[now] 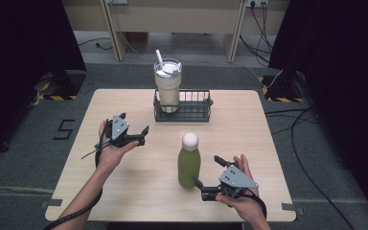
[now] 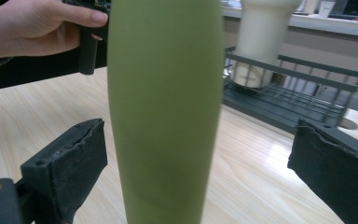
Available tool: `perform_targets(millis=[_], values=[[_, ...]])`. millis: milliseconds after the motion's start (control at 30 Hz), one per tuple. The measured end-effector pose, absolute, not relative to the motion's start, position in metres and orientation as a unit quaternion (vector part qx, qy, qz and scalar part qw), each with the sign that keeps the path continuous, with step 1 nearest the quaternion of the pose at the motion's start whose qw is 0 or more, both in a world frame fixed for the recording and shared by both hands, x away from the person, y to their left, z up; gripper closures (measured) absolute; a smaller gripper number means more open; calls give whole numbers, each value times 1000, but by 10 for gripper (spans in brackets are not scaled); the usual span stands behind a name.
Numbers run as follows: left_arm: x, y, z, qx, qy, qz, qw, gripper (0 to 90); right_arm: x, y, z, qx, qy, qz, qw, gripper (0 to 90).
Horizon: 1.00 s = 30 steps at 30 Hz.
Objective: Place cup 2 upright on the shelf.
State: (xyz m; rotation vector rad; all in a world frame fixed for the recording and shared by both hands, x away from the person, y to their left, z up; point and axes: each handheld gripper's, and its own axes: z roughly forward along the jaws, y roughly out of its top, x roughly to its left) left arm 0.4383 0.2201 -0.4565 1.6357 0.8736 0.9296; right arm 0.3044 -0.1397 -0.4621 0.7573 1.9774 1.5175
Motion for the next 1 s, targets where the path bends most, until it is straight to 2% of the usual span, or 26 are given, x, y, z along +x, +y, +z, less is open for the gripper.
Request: perform_targets(millis=[600, 1000], values=[[417, 228, -471, 679, 365, 379, 511, 9, 325, -109, -462, 260, 744, 564, 247, 61], [410, 231, -480, 680, 370, 374, 512, 11, 336, -98, -464, 261, 750, 558, 243, 143]])
